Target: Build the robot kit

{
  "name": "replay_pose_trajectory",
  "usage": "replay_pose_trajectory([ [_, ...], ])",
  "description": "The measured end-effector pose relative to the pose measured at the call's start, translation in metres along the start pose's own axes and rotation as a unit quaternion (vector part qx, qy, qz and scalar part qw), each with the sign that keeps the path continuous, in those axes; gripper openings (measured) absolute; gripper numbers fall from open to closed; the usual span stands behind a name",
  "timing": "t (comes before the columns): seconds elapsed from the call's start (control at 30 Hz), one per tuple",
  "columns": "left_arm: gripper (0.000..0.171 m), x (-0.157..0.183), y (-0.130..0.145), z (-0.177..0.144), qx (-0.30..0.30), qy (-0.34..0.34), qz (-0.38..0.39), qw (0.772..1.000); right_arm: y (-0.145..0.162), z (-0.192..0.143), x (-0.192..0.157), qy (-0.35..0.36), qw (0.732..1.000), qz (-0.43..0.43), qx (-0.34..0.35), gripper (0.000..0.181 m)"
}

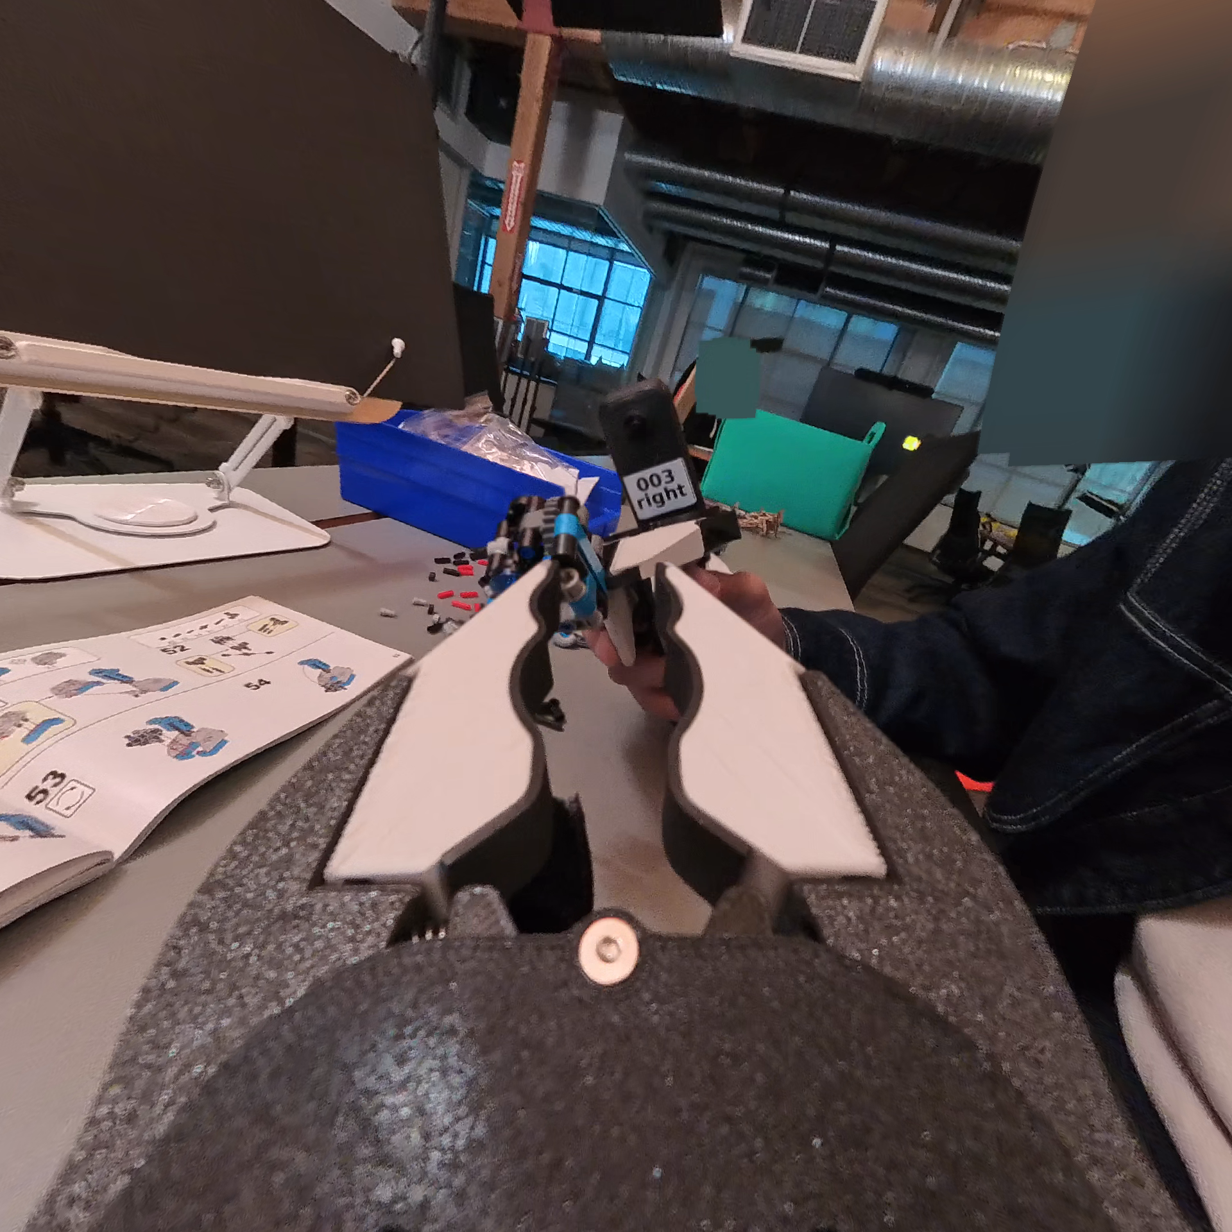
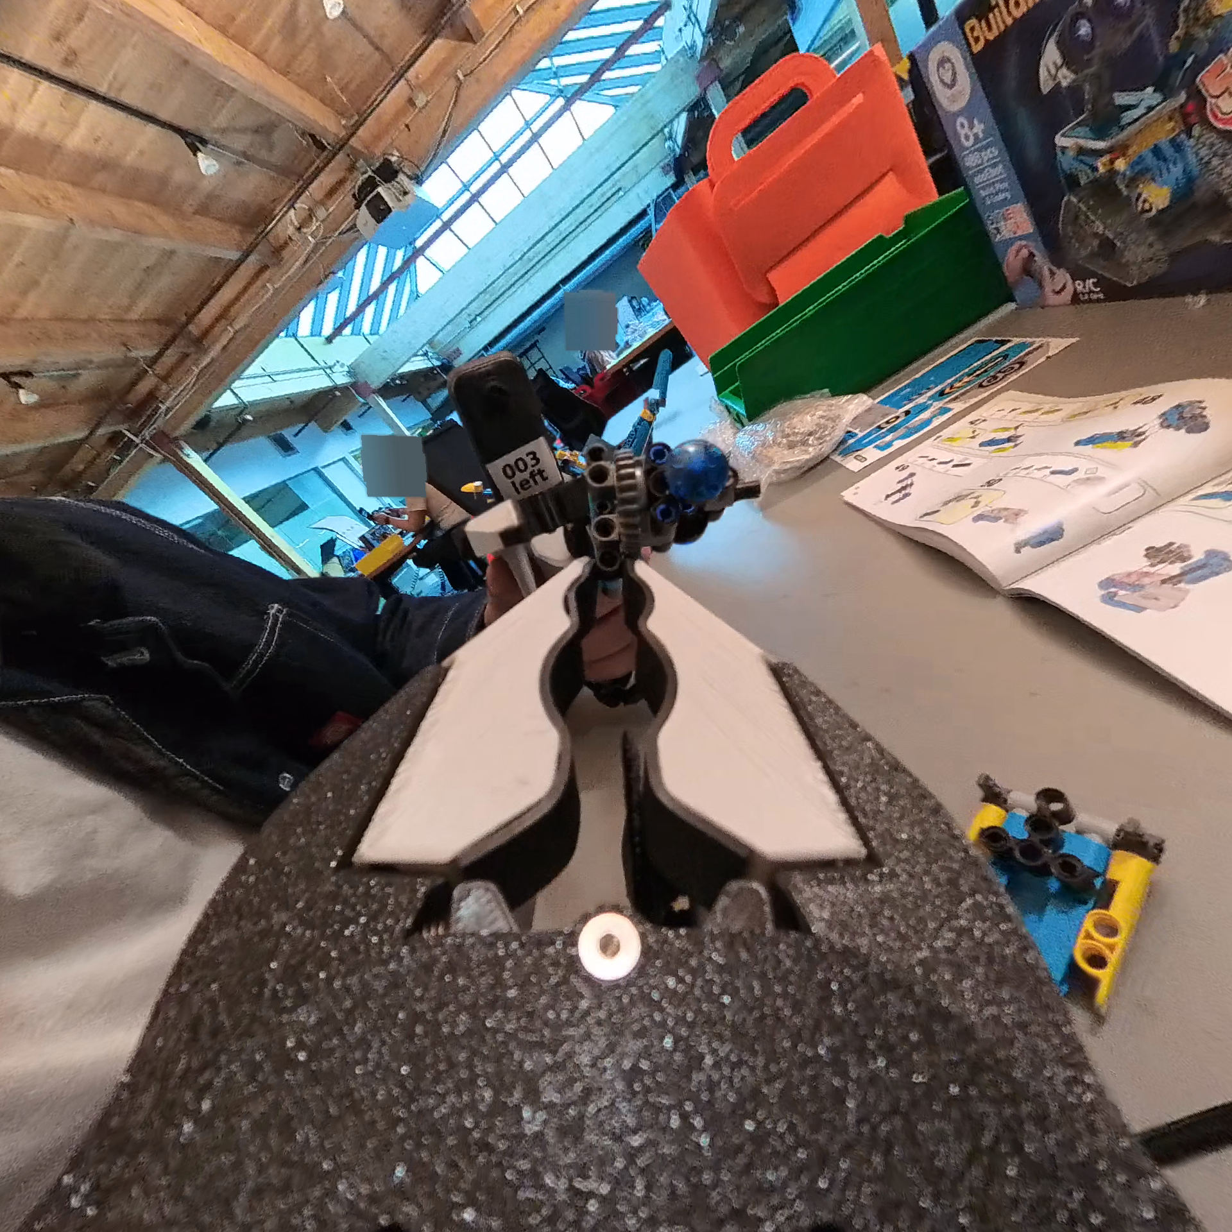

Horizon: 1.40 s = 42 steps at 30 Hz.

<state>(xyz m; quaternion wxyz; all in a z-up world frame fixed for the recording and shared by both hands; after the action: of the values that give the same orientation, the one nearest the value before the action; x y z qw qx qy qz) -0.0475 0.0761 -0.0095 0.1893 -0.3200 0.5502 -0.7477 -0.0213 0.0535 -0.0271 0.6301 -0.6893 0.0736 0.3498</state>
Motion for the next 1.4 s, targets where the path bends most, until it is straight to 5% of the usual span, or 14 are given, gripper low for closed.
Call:
replay_pose_trajectory([
  [0.17,0.024,-0.014,-0.002,-0.007,0.003,-0.042,0.004,0.999,0.004,0.003,0.002,0.007,1.000,-0.012,-0.007,0.006],
  [0.93,0.008,-0.001,0.006,-0.004,-0.035,0.001,0.026,0.999,0.020,0.012,-0.007,-0.007,0.998,-0.035,-0.044,0.007],
  [1.1,0.006,-0.003,0.036,-0.012,-0.160,-0.003,0.095,0.983,0.031,-0.003,0.014,0.075,0.972,-0.189,-0.119,0.012],
  [1.2,0.006,-0.001,0.056,-0.015,-0.223,0.014,0.116,0.968,0.030,-0.009,-0.006,0.040,0.954,-0.279,-0.104,0.017],
  [1.4,0.006,0.011,0.063,-0.010,-0.218,0.060,0.083,0.970,0.051,0.001,-0.006,0.019,0.948,-0.293,-0.122,0.011],
])
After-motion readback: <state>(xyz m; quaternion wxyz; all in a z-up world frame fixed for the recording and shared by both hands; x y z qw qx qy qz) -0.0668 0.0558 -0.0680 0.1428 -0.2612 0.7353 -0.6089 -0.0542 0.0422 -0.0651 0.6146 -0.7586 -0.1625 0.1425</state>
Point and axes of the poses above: each gripper's, where its closed fingertips meet, z out along the fingers, y out of its underside, x = y × z across the jaws, the point moved 1 cm from there along -z, back along the fingers, and after that the axes turned 5 degrees about y, right-handed, at the moved point
